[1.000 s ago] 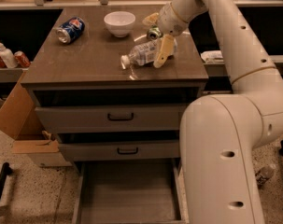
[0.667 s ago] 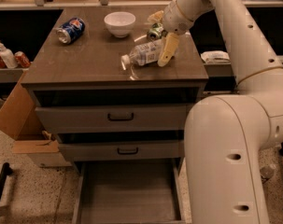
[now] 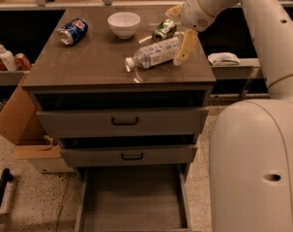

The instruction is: Pick blue plastic bottle from bottom drawer and place on counter

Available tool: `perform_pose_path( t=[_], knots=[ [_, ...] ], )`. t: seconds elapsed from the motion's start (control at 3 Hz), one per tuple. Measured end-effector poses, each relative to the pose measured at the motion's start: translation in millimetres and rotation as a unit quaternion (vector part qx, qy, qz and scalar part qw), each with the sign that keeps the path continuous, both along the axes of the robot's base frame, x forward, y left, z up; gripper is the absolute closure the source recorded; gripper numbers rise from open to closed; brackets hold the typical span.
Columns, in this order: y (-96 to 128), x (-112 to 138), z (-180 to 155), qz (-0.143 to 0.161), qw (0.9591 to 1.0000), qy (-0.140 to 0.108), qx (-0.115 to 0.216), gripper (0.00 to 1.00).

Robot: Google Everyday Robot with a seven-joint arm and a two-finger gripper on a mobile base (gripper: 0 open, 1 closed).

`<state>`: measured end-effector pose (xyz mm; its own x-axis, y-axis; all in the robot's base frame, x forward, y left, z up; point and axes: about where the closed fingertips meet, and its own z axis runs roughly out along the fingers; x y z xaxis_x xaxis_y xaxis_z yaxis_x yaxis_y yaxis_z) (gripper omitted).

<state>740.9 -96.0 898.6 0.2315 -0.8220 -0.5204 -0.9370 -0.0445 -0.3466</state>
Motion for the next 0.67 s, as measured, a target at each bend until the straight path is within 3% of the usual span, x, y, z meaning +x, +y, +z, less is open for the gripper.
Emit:
perform_pose_path(
  t=[0.67],
  knots=[
    [-36, -18, 20, -0.046, 0.9987, -0.023, -0.005, 0.00]
  ],
)
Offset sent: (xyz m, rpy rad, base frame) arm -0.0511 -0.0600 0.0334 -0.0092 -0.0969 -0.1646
